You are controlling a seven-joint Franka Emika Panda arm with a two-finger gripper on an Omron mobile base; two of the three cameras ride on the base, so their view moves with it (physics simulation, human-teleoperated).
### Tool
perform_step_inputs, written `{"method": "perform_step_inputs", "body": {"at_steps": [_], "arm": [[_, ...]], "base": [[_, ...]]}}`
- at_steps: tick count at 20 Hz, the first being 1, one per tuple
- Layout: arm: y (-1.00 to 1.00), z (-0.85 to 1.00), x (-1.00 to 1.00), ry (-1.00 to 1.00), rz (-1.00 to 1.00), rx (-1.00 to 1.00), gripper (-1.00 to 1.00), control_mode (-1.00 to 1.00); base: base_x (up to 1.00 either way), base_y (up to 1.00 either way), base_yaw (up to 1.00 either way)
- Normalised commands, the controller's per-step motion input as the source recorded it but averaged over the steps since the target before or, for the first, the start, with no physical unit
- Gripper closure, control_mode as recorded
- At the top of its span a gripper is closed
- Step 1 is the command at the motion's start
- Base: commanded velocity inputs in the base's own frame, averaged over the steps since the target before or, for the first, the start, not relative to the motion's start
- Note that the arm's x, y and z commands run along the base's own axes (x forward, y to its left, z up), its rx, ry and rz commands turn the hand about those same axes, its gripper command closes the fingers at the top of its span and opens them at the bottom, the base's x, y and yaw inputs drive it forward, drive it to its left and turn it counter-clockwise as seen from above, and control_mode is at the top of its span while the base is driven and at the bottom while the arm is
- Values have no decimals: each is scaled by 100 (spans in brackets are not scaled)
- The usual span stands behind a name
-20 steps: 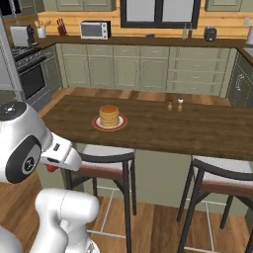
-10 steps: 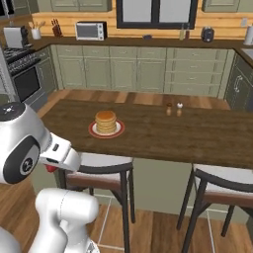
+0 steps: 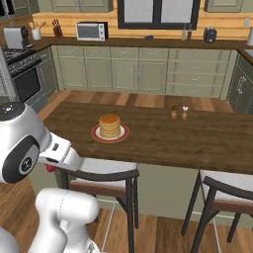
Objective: Take the strawberry from the fridge and place it on top of the pancake, located on the dining counter.
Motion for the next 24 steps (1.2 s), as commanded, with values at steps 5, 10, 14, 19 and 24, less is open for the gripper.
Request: {"method": "perform_step_inputs", "body": {"at_steps": [5,10,14,19,24], "arm": [[0,0,0,0,0,0,100,100],[0,0,0,0,0,0,100,100],[0,0,0,0,0,0,100,100],[0,0,0,0,0,0,100,100],[0,0,0,0,0,0,100,100]], "base": [[56,18,0],[51,71,4],[14,53,10],[6,20,11],[24,-22,-11]]}}
